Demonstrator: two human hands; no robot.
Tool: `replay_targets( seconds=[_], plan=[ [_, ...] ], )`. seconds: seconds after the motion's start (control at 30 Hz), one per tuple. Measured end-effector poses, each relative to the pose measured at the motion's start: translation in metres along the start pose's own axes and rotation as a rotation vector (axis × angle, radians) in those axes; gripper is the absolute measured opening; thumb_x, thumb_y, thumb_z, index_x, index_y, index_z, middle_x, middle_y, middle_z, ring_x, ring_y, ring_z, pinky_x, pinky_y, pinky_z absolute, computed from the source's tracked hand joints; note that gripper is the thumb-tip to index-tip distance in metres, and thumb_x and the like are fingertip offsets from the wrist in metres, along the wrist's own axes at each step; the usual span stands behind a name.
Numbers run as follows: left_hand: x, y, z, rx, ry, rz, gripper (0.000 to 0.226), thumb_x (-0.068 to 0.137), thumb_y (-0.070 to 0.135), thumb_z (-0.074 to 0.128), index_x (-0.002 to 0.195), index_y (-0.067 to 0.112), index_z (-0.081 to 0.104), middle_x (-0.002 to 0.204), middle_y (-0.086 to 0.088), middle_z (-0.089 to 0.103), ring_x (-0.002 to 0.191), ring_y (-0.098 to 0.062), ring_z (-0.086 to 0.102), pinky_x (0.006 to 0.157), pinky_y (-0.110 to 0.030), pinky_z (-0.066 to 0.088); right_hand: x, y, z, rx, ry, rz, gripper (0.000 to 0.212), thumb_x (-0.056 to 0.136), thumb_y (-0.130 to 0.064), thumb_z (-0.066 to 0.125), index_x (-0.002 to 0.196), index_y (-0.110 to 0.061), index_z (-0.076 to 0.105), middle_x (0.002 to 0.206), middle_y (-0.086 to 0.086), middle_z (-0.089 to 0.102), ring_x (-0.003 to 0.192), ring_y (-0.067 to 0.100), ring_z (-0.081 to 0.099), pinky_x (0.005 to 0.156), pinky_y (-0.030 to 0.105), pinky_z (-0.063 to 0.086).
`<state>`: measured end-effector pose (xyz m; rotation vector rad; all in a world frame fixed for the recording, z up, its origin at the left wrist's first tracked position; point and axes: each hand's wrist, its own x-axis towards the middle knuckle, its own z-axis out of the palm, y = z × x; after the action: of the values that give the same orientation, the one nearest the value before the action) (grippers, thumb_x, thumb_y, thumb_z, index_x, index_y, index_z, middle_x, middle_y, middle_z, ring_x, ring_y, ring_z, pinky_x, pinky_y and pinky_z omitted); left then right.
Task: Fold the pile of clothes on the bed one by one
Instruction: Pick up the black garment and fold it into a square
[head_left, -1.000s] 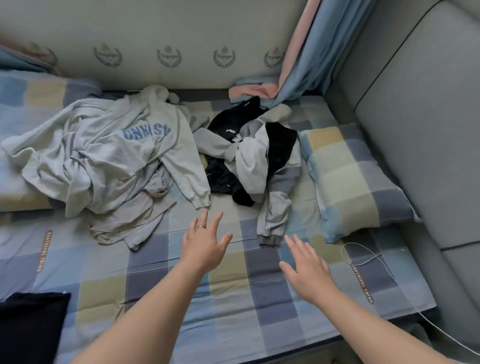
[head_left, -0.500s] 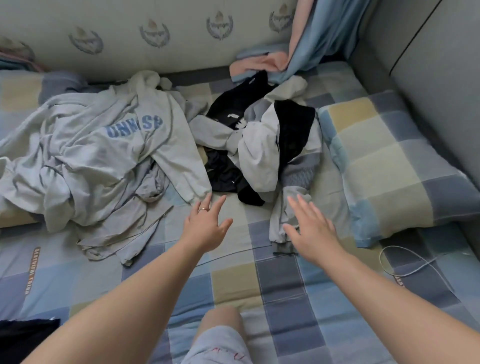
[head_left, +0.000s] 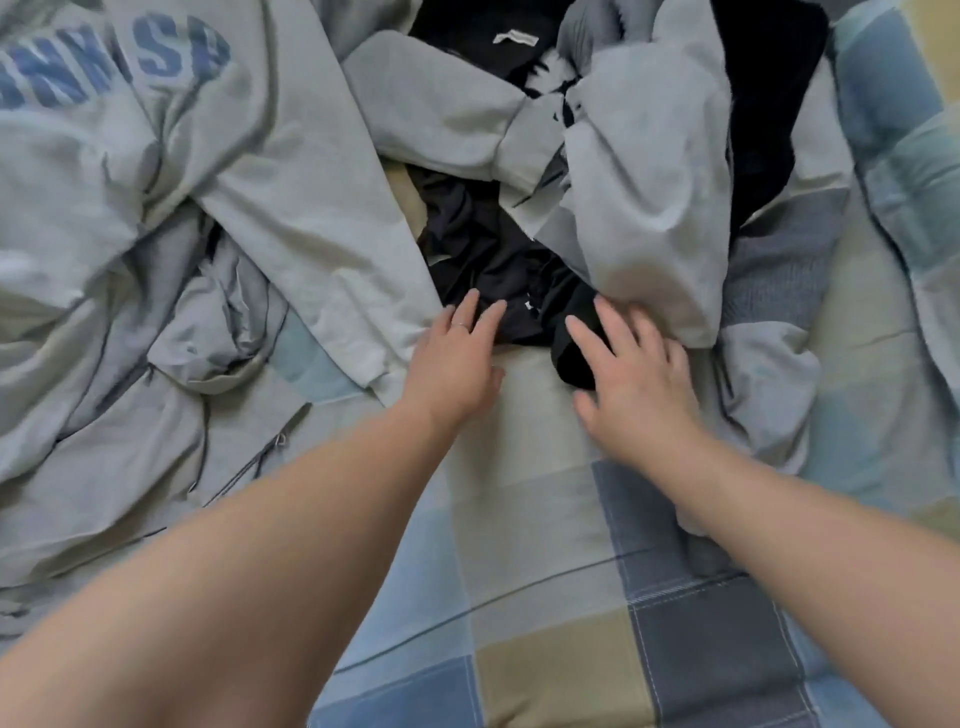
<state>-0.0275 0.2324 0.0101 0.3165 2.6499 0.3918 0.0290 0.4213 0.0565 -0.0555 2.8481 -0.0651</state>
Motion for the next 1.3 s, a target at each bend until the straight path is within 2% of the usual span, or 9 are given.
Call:
replay_targets(
  seconds=[0.1,0.3,0.5,0.7,0.8,0.87,0.93,1.1,1.3],
  plan=[
    [0.026,-0.005,0.009,0.028,-0.009,-0.015,0.078,0.096,0.037,0.059,0.159,0.037,0.011,0.17,0.002,0.004,0.149,-0.033,0.019,0.112,-0.054,0.028,0.037,0.002,0.018,-0.205,-0.107,0.106,0.083,0.09,-0.043,0.063,0.156,-0.039,0.014,0.167,0.0,-0.001,0.149,0.034,0.008,0.111,0.055,0.027],
    [0.028,0.002,0.026,0.026,0.037,-0.028,0.069,0.097,0.039,0.054,0.156,0.04,0.019,0.169,0.0,0.007,0.149,-0.04,0.014,0.111,-0.058,0.023,0.063,0.025,0.02,-0.242,0.133,0.123,0.02,0.084,-0.016,0.071,0.103,-0.02,0.067,0.121,0.009,0.053,0.099,0.038,0.05,0.073,0.044,0.042],
    [0.007,0.015,0.012,-0.197,0.017,-0.023,0.08,0.089,0.054,0.065,0.154,0.046,0.019,0.17,0.002,0.004,0.154,-0.032,0.002,0.119,-0.054,0.013,0.034,0.017,-0.009,0.309,0.287,0.11,0.022,0.093,-0.026,0.052,0.102,-0.017,0.069,0.117,0.004,0.057,0.105,0.033,0.048,0.085,0.039,0.035],
    [-0.027,0.06,-0.013,-0.581,0.023,0.051,0.098,0.078,0.058,0.075,0.157,0.04,0.02,0.167,0.008,0.019,0.152,-0.023,0.018,0.12,-0.048,0.027,-0.036,-0.005,-0.088,0.906,0.305,0.092,0.016,0.095,-0.016,0.045,0.087,-0.013,0.059,0.076,-0.001,0.054,0.072,0.011,0.049,0.063,0.024,0.037],
    [-0.037,0.088,-0.046,-0.695,0.071,0.108,0.075,0.078,0.055,0.062,0.148,0.041,0.037,0.152,0.011,0.046,0.138,-0.017,0.044,0.109,-0.047,0.043,-0.063,-0.015,-0.144,1.083,0.369,0.058,0.019,0.1,-0.008,0.048,0.086,-0.014,0.06,0.071,0.003,0.056,0.069,0.009,0.047,0.062,0.028,0.038],
    [-0.05,0.11,-0.085,-0.727,0.097,0.106,0.036,0.081,0.045,0.051,0.115,0.038,0.059,0.119,0.01,0.066,0.111,-0.017,0.061,0.092,-0.045,0.052,-0.078,-0.017,-0.191,1.145,0.464,0.02,0.024,0.101,-0.005,0.049,0.082,-0.018,0.058,0.069,-0.004,0.054,0.07,0.006,0.046,0.063,0.026,0.039],
    [-0.066,0.132,-0.126,-0.774,0.168,0.089,0.008,0.094,0.036,0.051,0.087,0.034,0.055,0.086,0.007,0.065,0.084,-0.021,0.06,0.076,-0.043,0.053,-0.093,-0.015,-0.238,1.159,0.564,-0.006,0.03,0.102,-0.003,0.049,0.08,-0.022,0.054,0.068,-0.015,0.051,0.067,0.001,0.044,0.062,0.017,0.038],
    [-0.122,0.174,-0.226,-0.867,0.379,0.124,0.028,0.1,0.017,0.051,0.078,0.035,0.051,0.067,0.008,0.052,0.061,-0.007,0.047,0.055,-0.025,0.033,-0.144,0.004,-0.34,1.328,0.795,0.022,0.021,0.101,-0.015,0.051,0.081,-0.021,0.054,0.078,-0.002,0.056,0.079,0.016,0.054,0.077,0.038,0.051],
    [-0.239,0.23,-0.355,-0.874,0.544,0.304,0.018,0.096,0.024,0.052,0.084,0.019,0.064,0.075,0.001,0.061,0.071,-0.021,0.053,0.067,-0.04,0.044,-0.234,0.017,-0.456,1.801,0.817,-0.054,0.015,0.102,-0.005,0.051,0.089,-0.013,0.056,0.085,0.005,0.064,0.081,0.019,0.066,0.078,0.033,0.055]
  ],
)
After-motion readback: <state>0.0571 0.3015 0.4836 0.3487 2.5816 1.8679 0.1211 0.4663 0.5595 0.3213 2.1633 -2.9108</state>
